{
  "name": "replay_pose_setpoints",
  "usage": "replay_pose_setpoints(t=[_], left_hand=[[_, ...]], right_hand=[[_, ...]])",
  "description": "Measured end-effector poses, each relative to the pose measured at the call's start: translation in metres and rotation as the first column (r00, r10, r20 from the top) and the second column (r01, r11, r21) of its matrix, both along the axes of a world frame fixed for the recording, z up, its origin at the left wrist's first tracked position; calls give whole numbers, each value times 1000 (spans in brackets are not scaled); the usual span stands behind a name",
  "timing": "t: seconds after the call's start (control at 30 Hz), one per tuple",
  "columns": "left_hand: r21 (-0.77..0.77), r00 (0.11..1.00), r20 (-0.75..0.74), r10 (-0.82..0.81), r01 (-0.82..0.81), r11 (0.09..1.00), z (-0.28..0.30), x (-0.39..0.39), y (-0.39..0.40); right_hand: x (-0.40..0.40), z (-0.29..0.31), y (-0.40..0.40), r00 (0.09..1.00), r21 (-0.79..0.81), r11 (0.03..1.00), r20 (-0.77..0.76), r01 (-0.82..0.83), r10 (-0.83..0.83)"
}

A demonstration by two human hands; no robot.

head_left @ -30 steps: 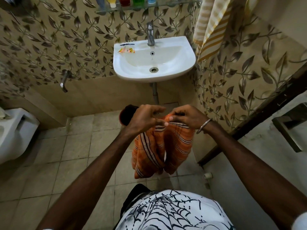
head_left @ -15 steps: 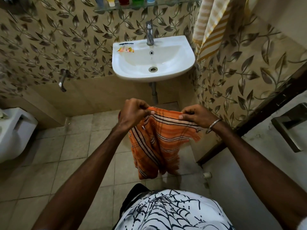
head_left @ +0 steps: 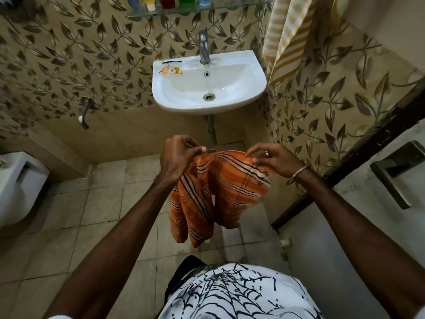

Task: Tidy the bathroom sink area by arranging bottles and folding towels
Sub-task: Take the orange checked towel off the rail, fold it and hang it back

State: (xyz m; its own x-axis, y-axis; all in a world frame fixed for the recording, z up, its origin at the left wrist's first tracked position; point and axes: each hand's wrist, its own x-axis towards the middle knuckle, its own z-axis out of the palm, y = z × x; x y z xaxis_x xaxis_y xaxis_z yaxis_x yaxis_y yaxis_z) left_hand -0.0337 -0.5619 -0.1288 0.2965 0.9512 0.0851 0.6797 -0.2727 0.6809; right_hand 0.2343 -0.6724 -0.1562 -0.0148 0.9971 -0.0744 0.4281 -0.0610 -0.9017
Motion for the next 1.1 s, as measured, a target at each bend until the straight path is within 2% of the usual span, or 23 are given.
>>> replay_pose_setpoints(t=[0.17, 0.23, 0.33, 0.43, 0.5, 0.63, 0.7, 0.8, 0.93, 1.1], left_hand=[[95, 986, -20, 167, -164, 982, 6, 3, 5], [33, 981, 28, 194, -195, 980, 9, 4, 5], [-174, 945, 216, 247, -212, 962, 11, 3, 8], [-418, 859, 422, 289, -98, 903, 16, 3, 5], [-520, 804, 506, 313, -5, 854, 21, 4, -1], [-635, 776, 563, 284, 186, 750, 32, 6, -12], [-655, 767, 578, 277, 235, 718, 34, 3, -16], [-638, 736, 626, 259, 293, 712, 34, 0, -20], [-576, 769, 618, 164, 302, 759, 39, -4, -27], [-577, 743, 657, 127, 387, 719, 41, -5, -33]], right_hand=[[-3, -2, -4, 987, -193, 968, -38, -158, 153], [-10, -3, -6, 973, -224, 947, -83, -229, 216], [-24, -1, -7, 970, -135, 960, -40, -245, 241], [-38, 3, -1, 968, -33, 968, 35, -249, 250], [-46, 6, 4, 974, 21, 975, 55, -220, 218], [-63, 11, 14, 990, 168, 976, 18, -141, 140], [-70, 14, 19, 993, 235, 965, -7, -113, 118], [-78, 20, 22, 989, 247, 965, -92, -89, 115], [-83, 20, 22, 998, 274, 962, -50, -11, 25], [-84, 19, 21, 997, 285, 956, -39, 74, -66]])
